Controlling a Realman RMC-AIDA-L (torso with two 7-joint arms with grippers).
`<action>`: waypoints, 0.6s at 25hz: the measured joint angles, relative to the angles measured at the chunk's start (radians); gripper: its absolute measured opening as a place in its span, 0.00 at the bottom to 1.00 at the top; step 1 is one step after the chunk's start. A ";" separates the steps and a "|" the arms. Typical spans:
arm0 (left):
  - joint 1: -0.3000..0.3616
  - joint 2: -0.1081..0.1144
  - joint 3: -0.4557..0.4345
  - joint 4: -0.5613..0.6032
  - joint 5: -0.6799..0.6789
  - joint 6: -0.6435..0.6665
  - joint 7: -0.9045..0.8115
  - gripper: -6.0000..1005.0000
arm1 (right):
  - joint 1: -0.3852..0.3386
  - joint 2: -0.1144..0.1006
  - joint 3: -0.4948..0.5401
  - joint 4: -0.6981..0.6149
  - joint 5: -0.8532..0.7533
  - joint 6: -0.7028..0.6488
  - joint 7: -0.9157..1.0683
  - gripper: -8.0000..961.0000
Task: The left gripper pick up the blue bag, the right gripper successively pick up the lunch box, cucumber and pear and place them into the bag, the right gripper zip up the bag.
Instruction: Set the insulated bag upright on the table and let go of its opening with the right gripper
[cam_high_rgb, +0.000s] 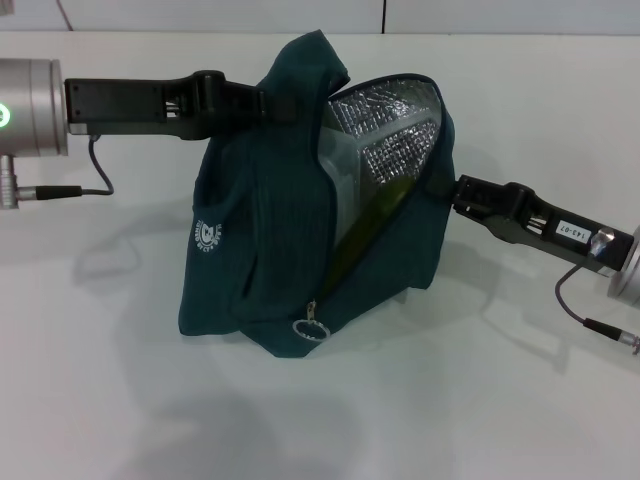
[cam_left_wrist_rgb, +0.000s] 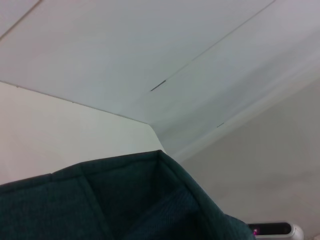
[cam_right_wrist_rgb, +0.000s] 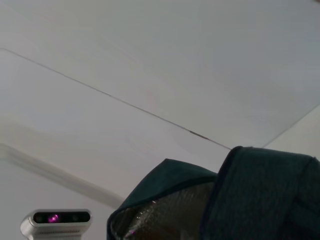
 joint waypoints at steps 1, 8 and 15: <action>0.000 0.000 0.000 0.000 0.000 0.000 0.000 0.06 | 0.000 0.000 0.000 0.000 0.000 0.000 -0.005 0.26; -0.003 0.000 0.000 -0.002 0.000 0.001 0.003 0.06 | 0.001 0.000 0.005 -0.002 0.003 -0.007 -0.061 0.20; -0.006 -0.002 0.000 0.000 0.000 0.017 -0.002 0.06 | -0.014 -0.004 0.009 -0.019 0.048 -0.086 -0.164 0.15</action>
